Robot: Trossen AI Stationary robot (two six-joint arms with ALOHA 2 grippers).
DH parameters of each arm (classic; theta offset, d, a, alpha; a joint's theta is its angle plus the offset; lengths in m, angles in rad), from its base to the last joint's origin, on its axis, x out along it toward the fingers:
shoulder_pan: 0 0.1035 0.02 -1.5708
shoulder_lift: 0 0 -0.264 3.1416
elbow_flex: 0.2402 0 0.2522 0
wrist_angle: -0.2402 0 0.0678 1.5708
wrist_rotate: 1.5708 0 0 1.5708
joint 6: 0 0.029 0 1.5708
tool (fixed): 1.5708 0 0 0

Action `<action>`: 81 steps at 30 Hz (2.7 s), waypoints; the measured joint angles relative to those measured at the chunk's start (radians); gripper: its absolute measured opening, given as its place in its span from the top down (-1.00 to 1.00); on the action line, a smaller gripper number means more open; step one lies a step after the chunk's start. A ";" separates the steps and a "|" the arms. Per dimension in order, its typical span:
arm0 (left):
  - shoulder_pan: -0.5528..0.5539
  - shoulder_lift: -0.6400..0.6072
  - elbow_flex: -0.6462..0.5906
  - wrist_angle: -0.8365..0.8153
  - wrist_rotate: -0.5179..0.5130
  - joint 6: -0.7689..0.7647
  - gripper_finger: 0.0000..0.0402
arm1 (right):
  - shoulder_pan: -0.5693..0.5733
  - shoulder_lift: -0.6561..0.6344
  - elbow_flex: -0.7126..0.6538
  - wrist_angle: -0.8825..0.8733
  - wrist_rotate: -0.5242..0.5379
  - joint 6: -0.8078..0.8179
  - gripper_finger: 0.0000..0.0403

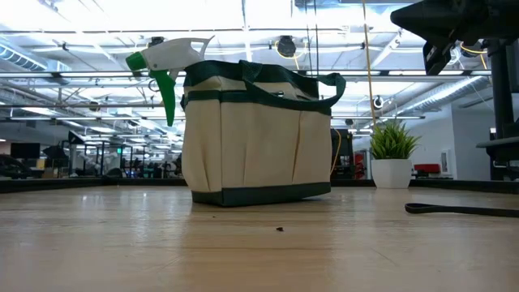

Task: Pick & Place Garden tools in Gardening bag
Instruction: Put the trowel into the gardening bag

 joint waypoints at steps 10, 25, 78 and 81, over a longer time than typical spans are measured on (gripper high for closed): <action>0.139 -0.001 0.000 0.037 0.119 0.139 0.70 | 0.000 0.000 0.000 0.000 0.000 0.000 1.00; 0.266 -0.001 0.000 0.145 0.512 0.177 0.70 | 0.000 0.000 0.000 0.000 0.000 0.000 1.00; 0.501 0.025 -0.512 0.731 0.882 0.065 0.70 | -0.005 0.000 0.000 0.007 0.031 0.039 1.00; 0.518 0.051 -0.512 0.752 0.906 0.063 0.70 | -0.005 0.000 0.000 0.007 0.031 0.049 1.00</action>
